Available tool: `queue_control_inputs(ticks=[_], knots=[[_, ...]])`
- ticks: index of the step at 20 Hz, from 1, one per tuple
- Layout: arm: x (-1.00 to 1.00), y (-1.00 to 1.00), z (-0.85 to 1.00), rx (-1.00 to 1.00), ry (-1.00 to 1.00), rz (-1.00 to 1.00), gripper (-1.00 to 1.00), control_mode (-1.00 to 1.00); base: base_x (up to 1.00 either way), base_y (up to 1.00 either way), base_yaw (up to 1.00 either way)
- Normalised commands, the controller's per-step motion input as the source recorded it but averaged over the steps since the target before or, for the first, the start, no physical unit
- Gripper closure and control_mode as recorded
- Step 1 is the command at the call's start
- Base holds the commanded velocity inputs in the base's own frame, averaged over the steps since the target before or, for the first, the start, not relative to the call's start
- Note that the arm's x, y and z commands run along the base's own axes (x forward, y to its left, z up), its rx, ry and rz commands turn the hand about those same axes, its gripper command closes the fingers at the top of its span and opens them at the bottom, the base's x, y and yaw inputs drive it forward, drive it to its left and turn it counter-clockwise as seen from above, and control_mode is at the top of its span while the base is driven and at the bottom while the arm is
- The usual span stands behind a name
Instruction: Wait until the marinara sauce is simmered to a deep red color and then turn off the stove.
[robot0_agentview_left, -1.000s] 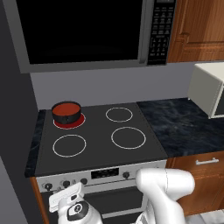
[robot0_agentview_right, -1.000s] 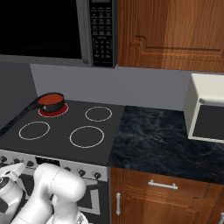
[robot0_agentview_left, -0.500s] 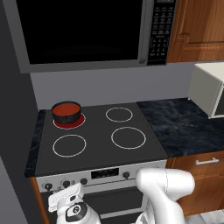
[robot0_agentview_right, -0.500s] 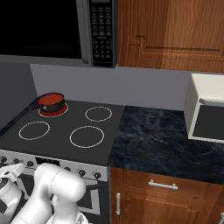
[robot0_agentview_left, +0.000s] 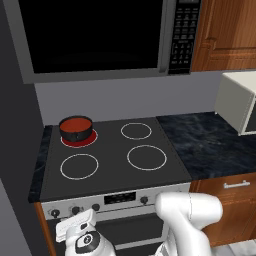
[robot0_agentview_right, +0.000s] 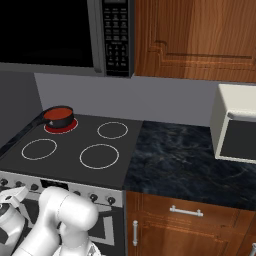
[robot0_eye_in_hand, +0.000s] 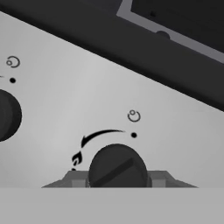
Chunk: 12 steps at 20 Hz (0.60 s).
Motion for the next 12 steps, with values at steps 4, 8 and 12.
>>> queue_control_inputs(ticks=[4,8,12], knots=[[0.00,0.00,0.00,0.00,0.00,0.00,1.00,-1.00,0.00,0.00,0.00],[0.00,0.00,0.00,0.00,0.00,0.00,1.00,-1.00,0.00,0.00,0.00],[0.00,0.00,0.00,0.00,0.00,0.00,1.00,-1.00,0.00,0.00,0.00]])
